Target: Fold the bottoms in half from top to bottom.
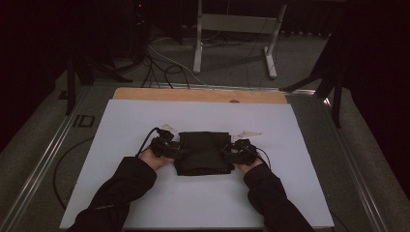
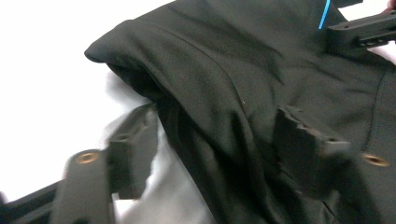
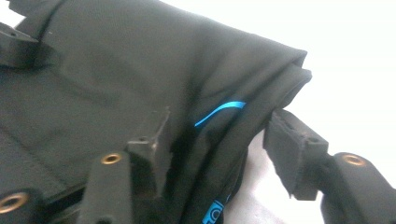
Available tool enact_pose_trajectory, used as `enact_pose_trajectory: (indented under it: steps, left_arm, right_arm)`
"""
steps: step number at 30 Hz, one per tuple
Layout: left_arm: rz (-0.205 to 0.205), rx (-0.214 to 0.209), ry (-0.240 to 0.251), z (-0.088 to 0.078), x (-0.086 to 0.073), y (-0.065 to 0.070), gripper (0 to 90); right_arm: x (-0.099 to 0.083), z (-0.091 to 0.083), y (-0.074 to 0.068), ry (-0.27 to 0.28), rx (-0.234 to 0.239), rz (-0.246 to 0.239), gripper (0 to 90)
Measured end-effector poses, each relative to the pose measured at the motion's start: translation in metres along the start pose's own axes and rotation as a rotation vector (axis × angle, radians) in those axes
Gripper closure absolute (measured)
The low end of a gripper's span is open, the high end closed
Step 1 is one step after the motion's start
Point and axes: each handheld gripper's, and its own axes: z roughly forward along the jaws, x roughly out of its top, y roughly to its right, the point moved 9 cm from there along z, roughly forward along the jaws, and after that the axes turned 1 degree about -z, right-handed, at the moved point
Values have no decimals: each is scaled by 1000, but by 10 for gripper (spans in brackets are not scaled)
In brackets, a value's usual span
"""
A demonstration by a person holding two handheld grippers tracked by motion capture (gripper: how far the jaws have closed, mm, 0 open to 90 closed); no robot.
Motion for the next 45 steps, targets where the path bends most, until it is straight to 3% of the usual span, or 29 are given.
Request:
enact_pose_trajectory:
  steps: [8,10,12,19,26,32,40,45]
  left_arm:
    - [43,-16,40,-7,0,5,143]
    - [81,-10,59,-9,1,8,89]
    - [115,0,63,-9,0,11,7]
    - [127,-18,118,-17,-2,22,3]
    - [133,-12,155,-28,-3,24,3]
    - [166,-22,169,-33,-10,26,3]
    - [199,-24,125,-34,-19,28,3]
    - [214,21,89,-36,-22,26,3]
  right_arm:
    - [4,-7,1,41,21,10,218]
    - [6,-10,0,63,42,5,139]
    - [10,-14,-1,89,49,9,134]
    - [8,-20,-11,98,58,-16,138]
    - [3,-24,-13,108,65,-36,134]
    - [-3,-32,-17,153,92,-80,99]
    - [-9,-36,-15,149,99,-124,92]
    - [-11,-38,-12,147,88,-127,93]
